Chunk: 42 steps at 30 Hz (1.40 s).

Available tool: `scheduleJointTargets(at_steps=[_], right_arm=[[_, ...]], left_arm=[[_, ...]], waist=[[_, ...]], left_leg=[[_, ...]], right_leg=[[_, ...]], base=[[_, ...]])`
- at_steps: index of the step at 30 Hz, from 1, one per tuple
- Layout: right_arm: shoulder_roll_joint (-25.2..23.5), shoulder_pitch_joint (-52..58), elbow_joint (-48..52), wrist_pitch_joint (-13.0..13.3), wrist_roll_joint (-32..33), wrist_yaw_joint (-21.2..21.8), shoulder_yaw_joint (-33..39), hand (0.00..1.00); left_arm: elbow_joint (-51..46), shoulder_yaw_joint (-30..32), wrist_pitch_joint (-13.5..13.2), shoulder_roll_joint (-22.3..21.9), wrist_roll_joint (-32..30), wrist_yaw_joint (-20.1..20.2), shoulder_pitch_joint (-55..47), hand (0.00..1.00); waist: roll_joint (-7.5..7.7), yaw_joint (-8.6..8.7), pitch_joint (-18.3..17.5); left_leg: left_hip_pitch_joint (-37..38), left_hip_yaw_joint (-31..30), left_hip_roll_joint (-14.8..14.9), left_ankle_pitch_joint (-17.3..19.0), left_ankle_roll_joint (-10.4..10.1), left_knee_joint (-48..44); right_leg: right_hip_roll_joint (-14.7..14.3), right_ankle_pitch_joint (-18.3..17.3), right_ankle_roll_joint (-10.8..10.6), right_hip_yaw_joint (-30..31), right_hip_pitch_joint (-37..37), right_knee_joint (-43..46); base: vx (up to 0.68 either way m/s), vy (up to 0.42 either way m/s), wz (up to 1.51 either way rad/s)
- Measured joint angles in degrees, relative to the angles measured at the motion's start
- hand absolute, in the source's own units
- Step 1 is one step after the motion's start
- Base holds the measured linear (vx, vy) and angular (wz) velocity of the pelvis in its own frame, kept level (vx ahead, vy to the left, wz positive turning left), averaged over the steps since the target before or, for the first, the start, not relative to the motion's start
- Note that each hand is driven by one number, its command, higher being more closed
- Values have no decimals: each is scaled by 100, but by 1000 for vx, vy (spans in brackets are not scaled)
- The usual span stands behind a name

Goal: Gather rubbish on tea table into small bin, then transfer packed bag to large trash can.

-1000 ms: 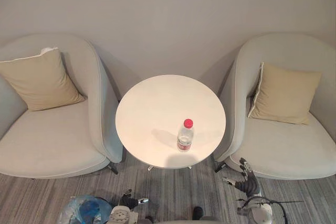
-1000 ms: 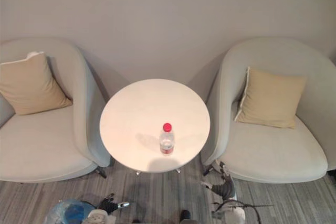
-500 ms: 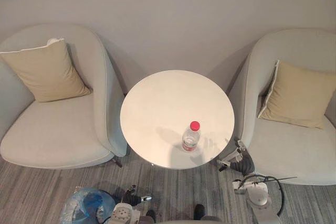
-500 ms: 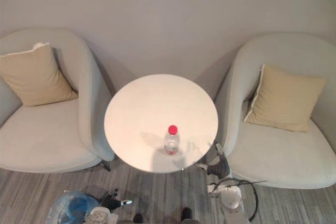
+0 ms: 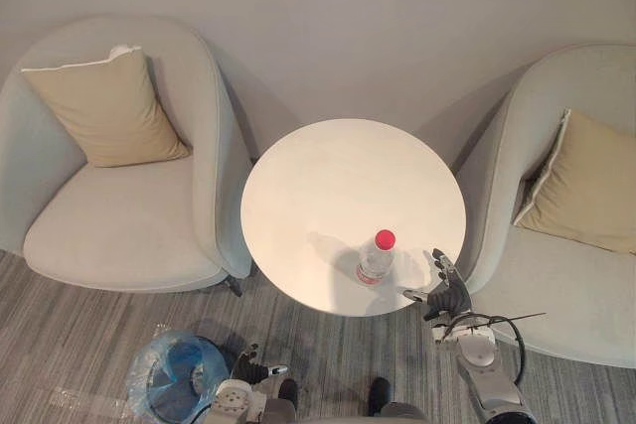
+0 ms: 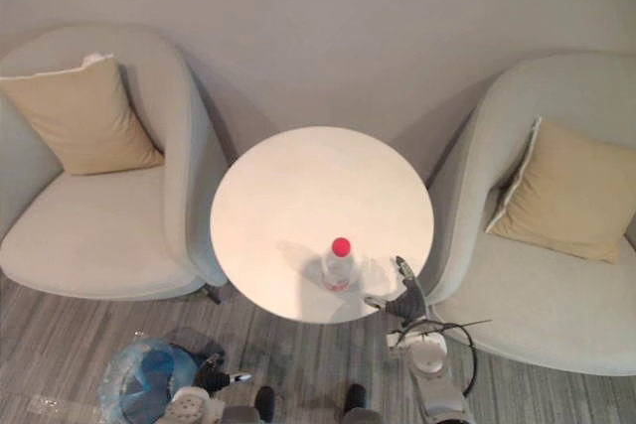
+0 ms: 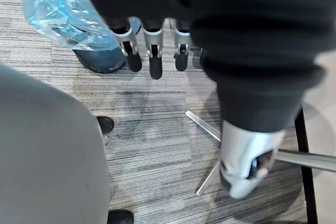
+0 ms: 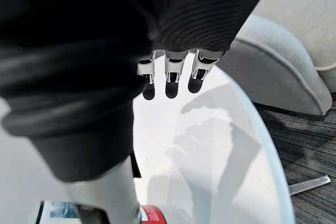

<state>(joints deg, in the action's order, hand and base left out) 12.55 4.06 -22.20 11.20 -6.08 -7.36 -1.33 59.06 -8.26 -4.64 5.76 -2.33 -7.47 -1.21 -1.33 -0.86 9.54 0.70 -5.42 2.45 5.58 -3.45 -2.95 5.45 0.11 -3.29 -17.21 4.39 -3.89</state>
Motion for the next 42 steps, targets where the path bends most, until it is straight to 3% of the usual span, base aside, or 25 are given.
scheduleJointTargets(at_steps=[6,19,20,36,42], right_arm=[[-16,-376,-11,4,233,-2,-126,0],[-131,-646,-159,-2,381,11,-555,0],[-141,-706,-159,-2,381,13,-608,100],[-120,-1058,-191,-38,498,32,-822,100],[31,-551,837,-16,497,172,-771,100]], left_arm=[[-22,2,-5,-41,23,-6,61,0],[-130,3,-9,-83,19,-25,67,0],[-131,3,-10,-85,19,-26,71,0],[-198,2,-9,-94,11,-117,109,0],[-205,2,0,-101,-105,-112,109,0]], waist=[[-98,-34,161],[-133,-220,193],[-136,-232,198],[-160,-272,323],[-144,-262,314]], left_leg=[[-63,-53,2,0,0,-27],[-82,-320,-8,-1,-1,-36],[-82,-321,-9,-1,-1,-41],[-125,-465,-17,-5,-9,-122],[-50,-373,-3,-9,-15,-120]], right_leg=[[1,-22,-6,-42,-37,38],[-7,-142,7,-308,88,66],[-7,-143,7,-308,92,66],[-19,-155,12,-385,149,66],[-17,-154,11,-234,169,66]], base=[[-9,4,3],[8,4,12],[0,0,0],[-13,7,4],[0,21,-11]])
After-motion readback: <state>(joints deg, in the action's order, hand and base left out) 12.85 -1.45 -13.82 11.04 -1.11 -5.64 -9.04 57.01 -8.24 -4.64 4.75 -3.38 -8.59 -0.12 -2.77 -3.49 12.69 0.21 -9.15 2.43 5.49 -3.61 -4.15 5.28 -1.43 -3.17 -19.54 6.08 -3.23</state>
